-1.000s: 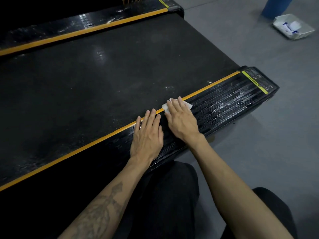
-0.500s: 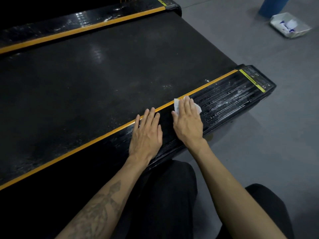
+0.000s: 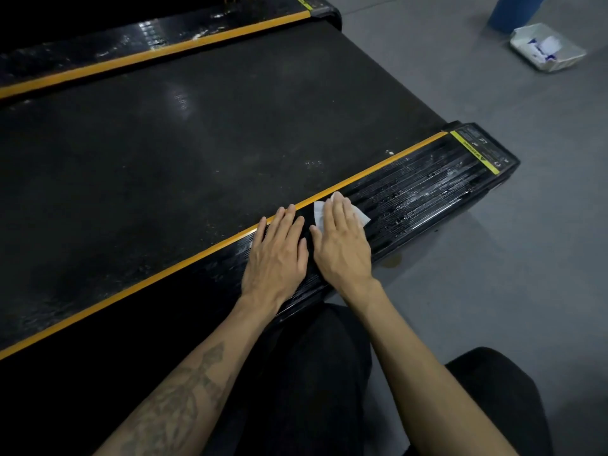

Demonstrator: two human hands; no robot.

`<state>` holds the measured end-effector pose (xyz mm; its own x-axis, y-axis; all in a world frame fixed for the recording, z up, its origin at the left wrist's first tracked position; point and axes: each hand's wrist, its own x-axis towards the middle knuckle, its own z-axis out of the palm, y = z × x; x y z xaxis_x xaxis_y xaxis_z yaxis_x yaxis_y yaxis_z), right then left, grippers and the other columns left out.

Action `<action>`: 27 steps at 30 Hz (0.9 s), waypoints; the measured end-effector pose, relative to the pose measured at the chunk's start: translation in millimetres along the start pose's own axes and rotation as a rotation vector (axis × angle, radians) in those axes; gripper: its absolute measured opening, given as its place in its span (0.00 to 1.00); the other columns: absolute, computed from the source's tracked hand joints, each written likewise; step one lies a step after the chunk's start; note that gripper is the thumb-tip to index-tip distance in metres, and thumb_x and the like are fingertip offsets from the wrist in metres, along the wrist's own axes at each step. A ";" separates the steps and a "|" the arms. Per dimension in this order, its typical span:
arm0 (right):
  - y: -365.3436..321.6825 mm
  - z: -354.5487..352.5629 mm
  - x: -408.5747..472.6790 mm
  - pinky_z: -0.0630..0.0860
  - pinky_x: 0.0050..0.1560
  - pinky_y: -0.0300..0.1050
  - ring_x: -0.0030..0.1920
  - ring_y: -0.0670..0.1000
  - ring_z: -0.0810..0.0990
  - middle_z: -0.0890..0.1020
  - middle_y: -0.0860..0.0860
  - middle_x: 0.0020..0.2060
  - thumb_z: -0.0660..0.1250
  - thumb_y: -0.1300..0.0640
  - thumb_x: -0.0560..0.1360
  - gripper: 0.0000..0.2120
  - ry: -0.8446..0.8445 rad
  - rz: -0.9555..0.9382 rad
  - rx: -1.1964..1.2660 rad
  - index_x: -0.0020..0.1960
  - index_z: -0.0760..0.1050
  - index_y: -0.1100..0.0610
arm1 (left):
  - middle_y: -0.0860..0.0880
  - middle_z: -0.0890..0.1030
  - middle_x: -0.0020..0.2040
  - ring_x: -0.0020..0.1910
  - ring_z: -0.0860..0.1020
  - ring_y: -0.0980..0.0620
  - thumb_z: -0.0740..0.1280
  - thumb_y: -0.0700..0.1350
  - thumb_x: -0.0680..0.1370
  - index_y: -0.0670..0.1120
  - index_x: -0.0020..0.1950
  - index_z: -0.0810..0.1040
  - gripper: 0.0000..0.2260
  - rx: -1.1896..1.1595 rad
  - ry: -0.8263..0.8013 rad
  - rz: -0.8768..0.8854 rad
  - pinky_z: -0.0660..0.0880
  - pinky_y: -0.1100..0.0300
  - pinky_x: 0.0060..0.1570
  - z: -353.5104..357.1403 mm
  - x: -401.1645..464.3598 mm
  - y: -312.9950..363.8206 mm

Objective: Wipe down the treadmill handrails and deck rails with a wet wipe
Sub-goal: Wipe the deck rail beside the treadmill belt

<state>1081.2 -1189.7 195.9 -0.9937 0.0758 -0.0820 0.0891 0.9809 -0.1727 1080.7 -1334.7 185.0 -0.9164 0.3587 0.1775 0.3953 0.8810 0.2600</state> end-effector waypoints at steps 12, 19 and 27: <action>6.1 -2.6 -2.4 0.45 0.82 0.51 0.83 0.54 0.41 0.43 0.56 0.83 0.42 0.41 0.87 0.33 -0.019 0.013 -0.001 0.84 0.42 0.60 | 0.45 0.65 0.80 0.81 0.60 0.49 0.54 0.48 0.86 0.43 0.78 0.68 0.22 0.004 0.018 -0.003 0.59 0.45 0.80 0.1 0.3 0.0; 12.0 -7.1 -11.0 0.45 0.82 0.51 0.83 0.54 0.42 0.44 0.58 0.83 0.42 0.40 0.86 0.34 0.005 0.114 0.007 0.83 0.43 0.61 | 0.45 0.66 0.80 0.81 0.61 0.49 0.54 0.48 0.86 0.43 0.78 0.69 0.21 -0.011 0.014 0.000 0.58 0.45 0.80 -0.9 0.4 1.6; 33.6 -14.2 0.2 0.43 0.82 0.48 0.83 0.51 0.42 0.44 0.55 0.83 0.44 0.41 0.87 0.33 -0.026 0.018 0.053 0.84 0.44 0.59 | 0.44 0.67 0.80 0.81 0.61 0.48 0.58 0.50 0.85 0.43 0.77 0.71 0.21 -0.041 0.021 0.042 0.60 0.43 0.79 1.1 1.2 -1.9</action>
<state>1083.0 -1154.2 204.0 -0.9899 0.0882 -0.1106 0.1111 0.9685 -0.2229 1078.7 -1335.6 183.7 -0.8975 0.3885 0.2088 0.4362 0.8516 0.2907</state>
